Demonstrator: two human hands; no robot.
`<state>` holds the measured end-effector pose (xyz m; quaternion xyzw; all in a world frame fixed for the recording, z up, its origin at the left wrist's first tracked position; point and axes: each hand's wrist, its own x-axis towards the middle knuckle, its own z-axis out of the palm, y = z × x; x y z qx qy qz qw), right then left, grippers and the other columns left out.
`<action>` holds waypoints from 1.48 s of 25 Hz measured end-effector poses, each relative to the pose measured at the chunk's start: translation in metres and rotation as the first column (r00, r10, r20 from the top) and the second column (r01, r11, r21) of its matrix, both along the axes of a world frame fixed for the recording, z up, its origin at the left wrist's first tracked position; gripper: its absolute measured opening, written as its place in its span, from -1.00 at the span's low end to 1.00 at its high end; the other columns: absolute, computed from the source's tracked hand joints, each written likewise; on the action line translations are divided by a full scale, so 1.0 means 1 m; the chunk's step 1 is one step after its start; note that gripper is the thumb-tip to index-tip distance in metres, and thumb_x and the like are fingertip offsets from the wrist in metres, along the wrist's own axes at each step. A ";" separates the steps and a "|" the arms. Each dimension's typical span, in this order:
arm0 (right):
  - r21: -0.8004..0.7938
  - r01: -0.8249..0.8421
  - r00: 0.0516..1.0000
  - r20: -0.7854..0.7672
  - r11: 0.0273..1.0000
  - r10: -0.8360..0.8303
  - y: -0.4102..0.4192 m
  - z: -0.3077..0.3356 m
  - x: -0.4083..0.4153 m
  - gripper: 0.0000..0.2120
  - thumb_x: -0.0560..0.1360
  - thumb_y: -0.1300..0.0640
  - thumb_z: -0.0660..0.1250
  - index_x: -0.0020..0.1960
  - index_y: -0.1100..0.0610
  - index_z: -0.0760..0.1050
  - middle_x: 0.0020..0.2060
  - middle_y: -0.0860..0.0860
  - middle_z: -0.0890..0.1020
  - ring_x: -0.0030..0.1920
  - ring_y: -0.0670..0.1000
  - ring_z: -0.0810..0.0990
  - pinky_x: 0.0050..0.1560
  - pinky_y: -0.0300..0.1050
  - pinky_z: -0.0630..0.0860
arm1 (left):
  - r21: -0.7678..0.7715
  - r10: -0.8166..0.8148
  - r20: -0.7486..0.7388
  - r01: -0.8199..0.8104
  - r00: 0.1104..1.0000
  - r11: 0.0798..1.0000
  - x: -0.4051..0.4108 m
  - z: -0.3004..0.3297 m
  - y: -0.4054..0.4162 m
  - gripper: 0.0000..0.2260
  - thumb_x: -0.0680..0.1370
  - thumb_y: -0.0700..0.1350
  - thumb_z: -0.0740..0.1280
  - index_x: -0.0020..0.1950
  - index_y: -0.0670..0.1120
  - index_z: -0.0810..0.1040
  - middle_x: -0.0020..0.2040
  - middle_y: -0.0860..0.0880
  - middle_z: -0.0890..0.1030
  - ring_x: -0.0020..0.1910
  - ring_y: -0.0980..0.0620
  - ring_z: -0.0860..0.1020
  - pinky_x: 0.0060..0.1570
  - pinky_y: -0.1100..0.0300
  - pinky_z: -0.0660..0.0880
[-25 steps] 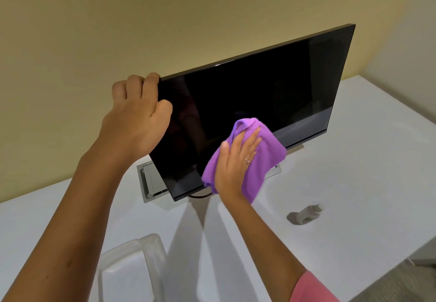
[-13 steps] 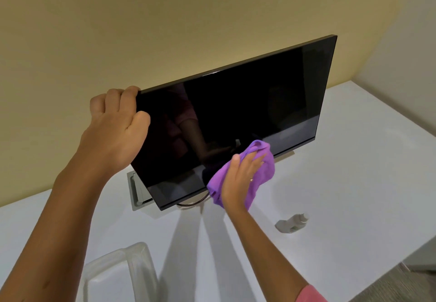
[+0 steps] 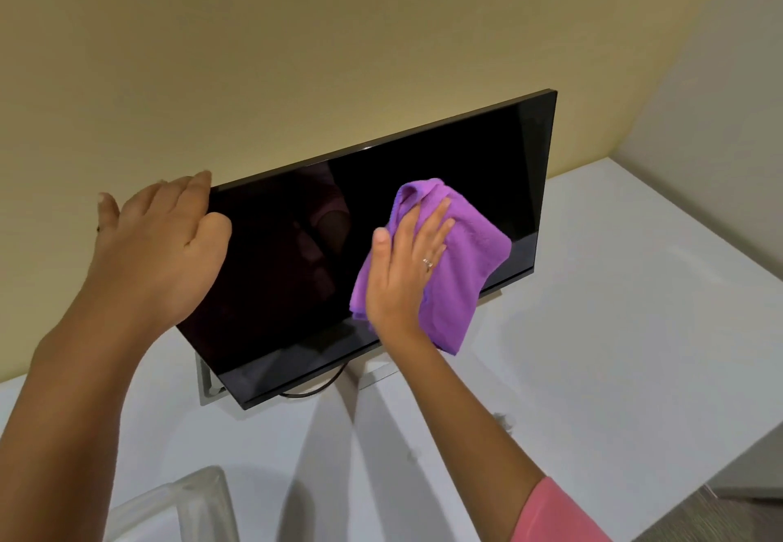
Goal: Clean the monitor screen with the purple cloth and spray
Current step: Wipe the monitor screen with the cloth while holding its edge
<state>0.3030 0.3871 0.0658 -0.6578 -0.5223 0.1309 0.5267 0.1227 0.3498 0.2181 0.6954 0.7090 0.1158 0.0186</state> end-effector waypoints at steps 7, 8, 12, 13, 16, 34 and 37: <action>-0.228 0.181 0.930 -0.277 0.957 -0.242 0.019 -0.024 0.079 -0.33 0.54 -0.28 -0.19 0.54 0.00 -0.25 0.56 0.03 -0.16 0.55 0.09 -0.16 0.50 0.21 0.01 | -0.019 -0.063 -0.013 0.063 0.998 0.998 0.035 -0.001 0.011 -0.36 0.43 0.04 -0.15 0.54 0.02 0.07 0.53 0.02 0.19 0.50 0.00 0.06 0.42 -0.18 -0.26; -0.286 0.168 0.916 -0.308 0.943 -0.257 0.014 -0.031 0.080 -0.30 0.52 -0.30 -0.19 0.55 0.01 -0.25 0.56 0.03 -0.16 0.55 0.08 -0.15 0.50 0.20 0.02 | -0.030 -0.061 -0.010 0.060 0.998 0.998 0.034 -0.001 0.011 -0.36 0.43 0.04 -0.16 0.54 0.03 0.06 0.53 0.02 0.18 0.50 0.00 0.05 0.43 -0.17 -0.26; -0.349 0.119 0.923 -0.307 0.929 -0.234 -0.012 -0.047 0.055 -0.24 0.48 -0.39 -0.21 0.52 -0.03 -0.36 0.56 0.03 -0.18 0.55 0.05 -0.14 0.49 0.16 0.11 | -0.065 -0.049 -0.024 0.047 0.999 0.997 0.034 0.000 0.012 -0.35 0.42 0.04 -0.16 0.54 0.04 0.05 0.53 0.02 0.17 0.49 0.00 0.05 0.43 -0.16 -0.24; -0.323 0.110 0.941 -0.270 0.940 -0.203 -0.017 -0.046 0.043 -0.27 0.49 -0.40 -0.21 0.48 -0.09 -0.43 0.56 0.02 -0.19 0.55 0.05 -0.16 0.49 0.14 0.11 | -0.064 -0.043 -0.034 0.040 0.999 0.997 0.035 0.000 0.012 -0.35 0.42 0.04 -0.15 0.54 0.04 0.05 0.53 0.02 0.17 0.49 -0.01 0.06 0.43 -0.16 -0.23; -0.224 0.050 0.988 -0.134 0.973 -0.082 -0.022 -0.032 0.018 -0.35 0.52 -0.41 -0.23 0.40 -0.23 -0.54 0.53 -0.02 -0.29 0.54 0.05 -0.24 0.48 0.09 0.03 | -0.066 -0.025 -0.038 0.023 0.999 0.998 0.036 0.000 0.012 -0.36 0.42 0.03 -0.14 0.54 0.05 0.06 0.52 0.02 0.18 0.48 -0.01 0.06 0.43 -0.16 -0.24; -0.234 0.211 0.953 -0.165 0.949 -0.253 0.035 -0.036 0.138 -0.26 0.51 -0.33 -0.22 0.57 0.04 -0.14 0.57 0.05 -0.03 0.54 0.10 0.03 0.46 0.04 0.15 | -0.024 -0.017 -0.010 0.017 1.000 1.000 0.032 -0.007 0.016 -0.37 0.40 0.04 -0.13 0.51 0.09 0.11 0.50 0.07 0.23 0.45 0.03 0.08 0.42 -0.15 -0.24; -0.301 0.245 0.923 -0.218 0.922 -0.317 0.027 -0.053 0.141 -0.24 0.49 -0.36 -0.21 0.56 0.03 -0.14 0.56 0.07 0.02 0.50 0.14 0.14 0.40 0.01 0.23 | -0.020 -0.019 -0.016 0.019 1.000 1.000 0.032 -0.008 0.016 -0.38 0.41 0.04 -0.13 0.51 0.09 0.11 0.50 0.07 0.23 0.45 0.03 0.09 0.42 -0.16 -0.20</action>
